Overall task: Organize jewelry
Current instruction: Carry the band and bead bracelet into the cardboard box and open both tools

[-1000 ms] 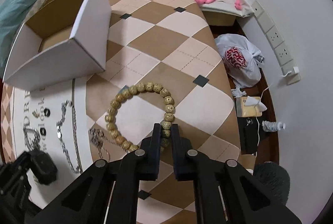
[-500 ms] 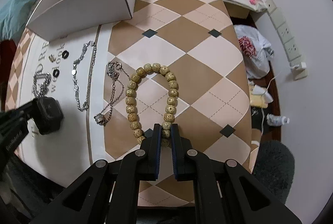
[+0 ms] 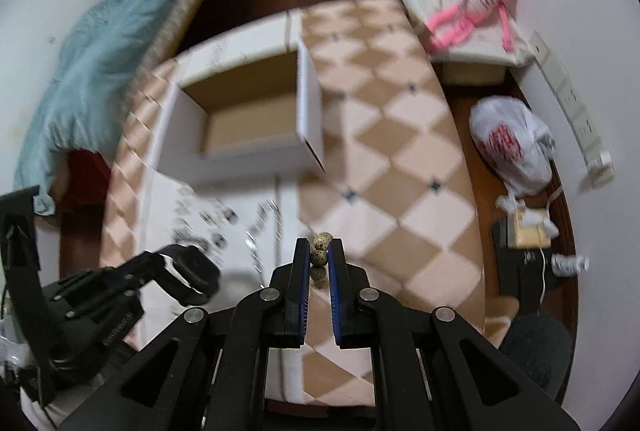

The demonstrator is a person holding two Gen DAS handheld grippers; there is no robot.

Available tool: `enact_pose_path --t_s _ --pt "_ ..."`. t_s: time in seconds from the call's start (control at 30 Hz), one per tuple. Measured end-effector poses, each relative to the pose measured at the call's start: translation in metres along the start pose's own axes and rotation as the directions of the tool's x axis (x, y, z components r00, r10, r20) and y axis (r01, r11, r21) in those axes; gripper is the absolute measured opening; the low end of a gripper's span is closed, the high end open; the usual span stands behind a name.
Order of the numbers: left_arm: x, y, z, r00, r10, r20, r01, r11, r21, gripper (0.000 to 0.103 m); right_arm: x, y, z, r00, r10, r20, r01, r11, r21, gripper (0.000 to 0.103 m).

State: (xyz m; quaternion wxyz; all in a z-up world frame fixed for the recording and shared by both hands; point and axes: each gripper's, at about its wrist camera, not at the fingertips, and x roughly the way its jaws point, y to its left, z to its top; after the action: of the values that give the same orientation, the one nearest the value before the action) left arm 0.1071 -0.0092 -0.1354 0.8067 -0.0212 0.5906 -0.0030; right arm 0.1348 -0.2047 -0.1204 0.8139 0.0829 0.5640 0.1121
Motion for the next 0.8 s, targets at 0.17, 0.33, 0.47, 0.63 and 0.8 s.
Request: enact_pose_path --t_s 0.17,0.33,0.47,0.63,0.8 --pt "-0.021 0.005 0.041 0.997 -0.040 0.062 0.040 0.999 0.001 0.008 -0.021 0.017 0.039 0.998 0.047 0.053 -0.044 0.998 -0.050 0.009" --pt "-0.020 0.011 0.087 0.996 -0.024 0.089 0.022 1.000 0.018 0.008 -0.021 0.037 0.085 0.993 0.083 0.080 -0.076 0.993 -0.090 0.009" --pt "-0.009 0.017 0.115 0.997 -0.023 0.067 0.022 1.000 0.006 0.008 0.001 0.049 0.113 0.995 0.095 0.044 -0.090 0.991 -0.097 0.009" --pt "0.007 0.028 0.141 0.997 -0.059 0.041 0.061 0.997 -0.042 0.009 0.039 0.054 0.137 0.997 0.070 -0.028 -0.073 0.992 -0.103 0.009" --pt "0.021 0.028 0.155 0.998 -0.070 0.002 0.070 0.996 -0.052 0.014 0.064 0.052 0.146 0.995 0.068 -0.077 -0.075 0.992 -0.102 0.010"
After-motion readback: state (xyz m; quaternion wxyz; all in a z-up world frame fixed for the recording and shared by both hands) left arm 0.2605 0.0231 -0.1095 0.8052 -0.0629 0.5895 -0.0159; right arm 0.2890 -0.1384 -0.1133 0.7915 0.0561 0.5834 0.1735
